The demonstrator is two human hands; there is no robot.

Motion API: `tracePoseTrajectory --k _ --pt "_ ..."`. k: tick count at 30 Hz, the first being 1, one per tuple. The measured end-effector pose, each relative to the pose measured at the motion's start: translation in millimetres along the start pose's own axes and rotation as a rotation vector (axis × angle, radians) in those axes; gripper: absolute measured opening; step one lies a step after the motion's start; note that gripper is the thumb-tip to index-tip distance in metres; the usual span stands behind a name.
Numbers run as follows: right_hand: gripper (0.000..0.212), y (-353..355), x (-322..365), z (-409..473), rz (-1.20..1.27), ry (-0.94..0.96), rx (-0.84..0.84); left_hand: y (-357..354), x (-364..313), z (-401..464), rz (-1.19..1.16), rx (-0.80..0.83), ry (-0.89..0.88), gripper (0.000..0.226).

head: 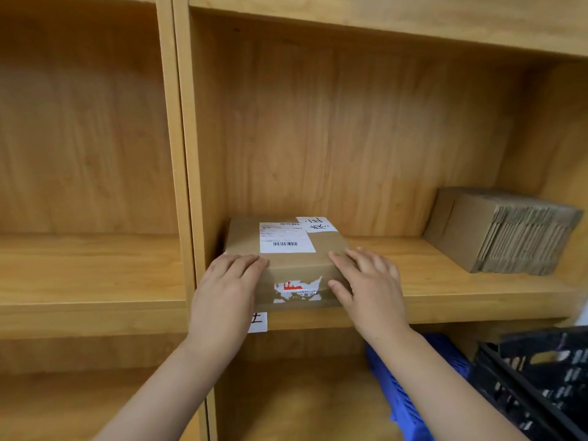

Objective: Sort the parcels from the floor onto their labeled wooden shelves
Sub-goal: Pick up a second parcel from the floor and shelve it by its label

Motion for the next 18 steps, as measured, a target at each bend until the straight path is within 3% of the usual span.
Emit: tracePoseTrajectory --k 4,10,18 --pt "0.051 -14.7 6.8 12.8 0.01 -0.026 0.015 -4.2 0.3 13.2 0.097 0.03 -0.005 0.064" --pt "0.073 -36.8 10.2 25.8 0.01 -0.036 0.191 -26.1 7.9 29.3 0.155 0.196 0.081 0.068" --pt "0.086 -42.4 11.1 28.3 -0.03 -0.041 0.248 -22.5 3.7 23.7 0.143 0.178 0.035 0.075"
Point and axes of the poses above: each hand's wrist, its own z-axis towards the middle knuckle, its own y-axis out of the back of the hand, x = y × z, the point moved 10 cm from there along z, towards the middle knuckle, and after that the axes turned 8 degrees about x, right-handed, at the moved point
